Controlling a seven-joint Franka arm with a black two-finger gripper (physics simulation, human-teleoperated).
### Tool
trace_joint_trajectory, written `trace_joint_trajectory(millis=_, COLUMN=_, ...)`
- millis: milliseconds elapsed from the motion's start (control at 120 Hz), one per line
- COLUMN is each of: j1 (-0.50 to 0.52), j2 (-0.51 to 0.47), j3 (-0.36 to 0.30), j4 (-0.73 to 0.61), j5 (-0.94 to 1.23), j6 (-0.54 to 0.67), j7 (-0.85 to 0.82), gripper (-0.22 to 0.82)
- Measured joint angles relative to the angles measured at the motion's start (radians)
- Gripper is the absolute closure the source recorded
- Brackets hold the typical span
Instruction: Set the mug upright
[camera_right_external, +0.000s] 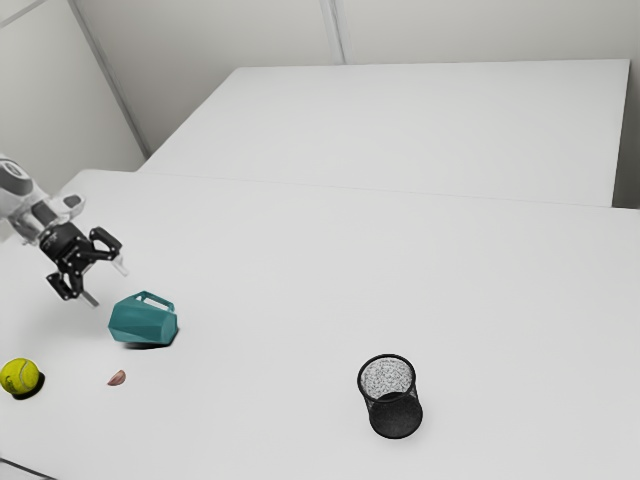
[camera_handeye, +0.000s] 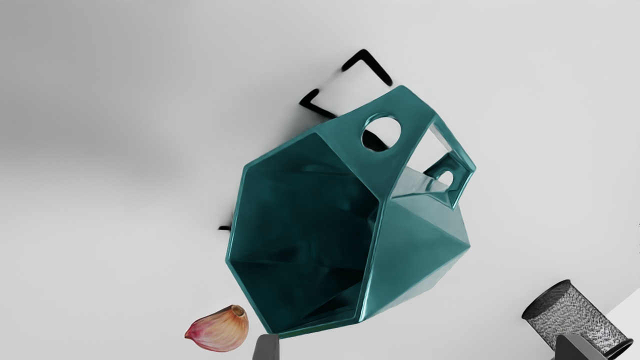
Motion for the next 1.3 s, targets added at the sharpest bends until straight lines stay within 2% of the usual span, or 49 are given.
trace_joint_trajectory(millis=317, j1=0.017, j2=0.084, j3=0.002, j4=0.012, j5=-0.080, j6=0.016, j7=0.051, gripper=0.00)
trace_joint_trajectory(millis=692, j1=0.012, j2=0.113, j3=-0.026, j4=-0.004, j5=-0.177, j6=0.019, j7=0.081, gripper=0.01)
trace_joint_trajectory(millis=733, j1=0.012, j2=0.113, j3=-0.029, j4=-0.004, j5=-0.180, j6=0.018, j7=0.083, gripper=0.09)
trace_joint_trajectory(millis=858, j1=0.012, j2=0.112, j3=-0.032, j4=-0.003, j5=-0.179, j6=0.015, j7=0.088, gripper=0.42)
trace_joint_trajectory(millis=958, j1=0.012, j2=0.110, j3=-0.032, j4=-0.002, j5=-0.177, j6=0.012, j7=0.091, gripper=0.59)
trace_joint_trajectory(millis=1100, j1=0.011, j2=0.106, j3=-0.044, j4=-0.001, j5=-0.177, j6=0.012, j7=0.093, gripper=0.70)
trace_joint_trajectory(millis=1300, j1=0.008, j2=0.093, j3=-0.084, j4=0.004, j5=-0.169, j6=0.016, j7=0.079, gripper=0.75)
